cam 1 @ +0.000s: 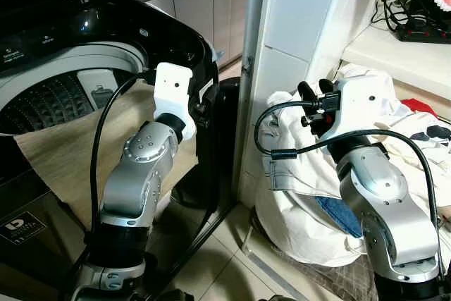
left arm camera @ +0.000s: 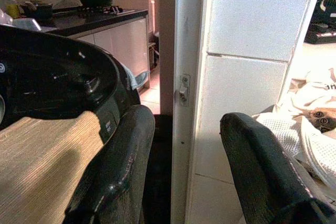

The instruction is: Clothes washing

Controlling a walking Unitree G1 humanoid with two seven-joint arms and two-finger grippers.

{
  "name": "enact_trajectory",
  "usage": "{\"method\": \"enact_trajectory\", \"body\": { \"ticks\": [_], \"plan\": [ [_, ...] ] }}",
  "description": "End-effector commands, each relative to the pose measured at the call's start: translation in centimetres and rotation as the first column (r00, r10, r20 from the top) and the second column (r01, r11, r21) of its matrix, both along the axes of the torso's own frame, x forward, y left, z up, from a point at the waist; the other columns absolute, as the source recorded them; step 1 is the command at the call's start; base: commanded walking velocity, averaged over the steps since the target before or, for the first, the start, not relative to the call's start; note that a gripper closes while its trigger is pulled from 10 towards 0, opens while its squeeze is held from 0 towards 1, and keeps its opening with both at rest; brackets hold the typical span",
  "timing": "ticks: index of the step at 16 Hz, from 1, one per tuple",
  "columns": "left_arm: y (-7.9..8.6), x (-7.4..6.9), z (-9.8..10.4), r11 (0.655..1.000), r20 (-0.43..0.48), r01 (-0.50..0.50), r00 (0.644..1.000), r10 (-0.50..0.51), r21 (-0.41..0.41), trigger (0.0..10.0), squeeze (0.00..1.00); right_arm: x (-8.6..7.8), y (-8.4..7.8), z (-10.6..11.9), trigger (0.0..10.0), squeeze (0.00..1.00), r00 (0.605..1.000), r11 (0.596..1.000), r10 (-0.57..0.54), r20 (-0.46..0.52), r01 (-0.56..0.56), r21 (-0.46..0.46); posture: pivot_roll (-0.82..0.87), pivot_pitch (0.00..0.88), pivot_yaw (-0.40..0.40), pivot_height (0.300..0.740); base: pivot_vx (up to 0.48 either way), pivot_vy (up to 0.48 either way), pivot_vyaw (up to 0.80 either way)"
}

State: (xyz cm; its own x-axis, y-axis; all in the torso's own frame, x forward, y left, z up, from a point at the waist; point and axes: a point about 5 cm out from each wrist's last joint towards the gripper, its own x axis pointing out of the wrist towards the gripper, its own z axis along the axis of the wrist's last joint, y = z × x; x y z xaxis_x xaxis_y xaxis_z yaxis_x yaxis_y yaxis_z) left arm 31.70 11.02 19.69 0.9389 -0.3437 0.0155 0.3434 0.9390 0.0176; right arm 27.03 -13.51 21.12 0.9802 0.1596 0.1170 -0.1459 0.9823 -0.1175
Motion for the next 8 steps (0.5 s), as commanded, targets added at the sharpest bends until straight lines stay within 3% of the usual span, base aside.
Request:
{"method": "enact_trajectory", "body": {
  "ticks": [1, 5, 6, 8],
  "plan": [
    [0.1, -0.2, 0.3, 1.000, 0.008, -0.007, 1.000, 0.007, -0.003, 10.0, 0.00, 0.0, -0.4, -0.5, 10.0, 0.00, 1.000, 1.000, -0.010, -0.020, 0.010, -0.001, -0.11, 0.000, 0.032, 0.740, 0.000, 0.000, 0.00],
    [0.4, -0.4, -0.1, 0.999, -0.014, -0.010, 1.000, 0.009, -0.051, 10.0, 0.00, 0.3, -1.3, -1.1, 10.0, 0.00, 0.996, 0.998, -0.052, -0.076, 0.055, 0.036, -0.11, 0.000, 0.030, 0.740, 0.000, 0.000, 0.00],
    [0.3, -0.5, -0.2, 0.997, -0.029, 0.003, 1.000, -0.005, -0.077, 10.0, 1.00, 0.2, -1.2, -1.2, 10.0, 1.00, 0.996, 0.995, -0.006, -0.094, 0.015, 0.096, -0.11, 0.000, 0.030, 0.740, 0.000, 0.000, 0.00],
    [0.5, -0.6, 0.0, 0.996, -0.007, -0.010, 1.000, 0.009, -0.086, 10.0, 1.00, 0.2, -1.6, -1.0, 10.0, 1.00, 0.996, 0.991, -0.018, -0.093, 0.030, 0.134, -0.11, 0.000, 0.028, 0.740, 0.000, 0.000, 0.00]
  ]
}}
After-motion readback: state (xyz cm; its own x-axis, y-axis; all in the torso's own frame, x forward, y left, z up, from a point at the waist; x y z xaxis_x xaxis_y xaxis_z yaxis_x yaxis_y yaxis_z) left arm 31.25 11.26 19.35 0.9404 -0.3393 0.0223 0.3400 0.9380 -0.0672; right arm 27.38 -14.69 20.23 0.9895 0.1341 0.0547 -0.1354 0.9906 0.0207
